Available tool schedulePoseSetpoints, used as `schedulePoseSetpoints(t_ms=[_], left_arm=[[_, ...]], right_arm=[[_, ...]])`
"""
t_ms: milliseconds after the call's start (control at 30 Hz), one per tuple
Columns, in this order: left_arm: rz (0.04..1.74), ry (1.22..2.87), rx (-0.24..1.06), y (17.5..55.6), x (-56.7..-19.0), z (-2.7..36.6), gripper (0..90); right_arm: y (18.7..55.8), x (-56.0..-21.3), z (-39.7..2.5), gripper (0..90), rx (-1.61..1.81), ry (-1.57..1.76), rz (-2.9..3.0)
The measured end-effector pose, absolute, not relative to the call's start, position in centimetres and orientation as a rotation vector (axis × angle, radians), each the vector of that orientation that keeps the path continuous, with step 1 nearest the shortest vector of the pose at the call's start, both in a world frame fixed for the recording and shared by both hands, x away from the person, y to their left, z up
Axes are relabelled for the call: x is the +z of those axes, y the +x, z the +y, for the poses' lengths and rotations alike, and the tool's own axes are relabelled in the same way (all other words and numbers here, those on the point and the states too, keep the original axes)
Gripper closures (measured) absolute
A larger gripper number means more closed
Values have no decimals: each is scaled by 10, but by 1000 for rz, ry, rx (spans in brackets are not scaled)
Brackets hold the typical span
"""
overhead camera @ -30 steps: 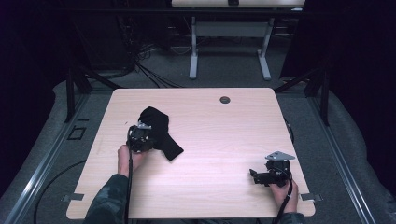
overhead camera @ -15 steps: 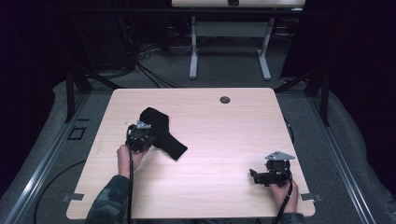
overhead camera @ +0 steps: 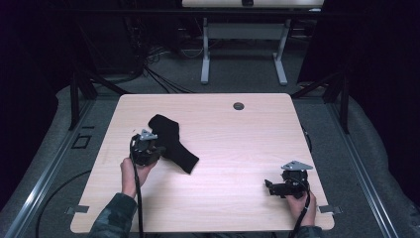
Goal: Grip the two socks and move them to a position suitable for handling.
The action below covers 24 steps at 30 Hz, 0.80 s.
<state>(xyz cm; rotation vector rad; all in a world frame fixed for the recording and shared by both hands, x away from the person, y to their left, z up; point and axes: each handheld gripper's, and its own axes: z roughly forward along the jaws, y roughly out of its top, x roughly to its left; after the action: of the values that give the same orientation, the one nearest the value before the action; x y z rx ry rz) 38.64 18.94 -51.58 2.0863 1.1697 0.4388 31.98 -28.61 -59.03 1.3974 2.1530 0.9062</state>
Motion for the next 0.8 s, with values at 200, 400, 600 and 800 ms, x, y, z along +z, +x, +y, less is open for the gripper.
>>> schedulePoseSetpoints(t_ms=[200,400,600,800], left_arm=[[1133,2074,412,364,-510,178,878],[1108,2042,388,341,-507,168,878],[1088,2013,347,322,-509,160,878],[1075,2037,321,308,-515,147,878]], right_arm=[[320,-590,-286,0,906,1398,2152],[320,-590,-286,0,906,1398,2153],[320,-590,-286,0,906,1400,2148],[320,-590,-286,0,906,1400,2148]])
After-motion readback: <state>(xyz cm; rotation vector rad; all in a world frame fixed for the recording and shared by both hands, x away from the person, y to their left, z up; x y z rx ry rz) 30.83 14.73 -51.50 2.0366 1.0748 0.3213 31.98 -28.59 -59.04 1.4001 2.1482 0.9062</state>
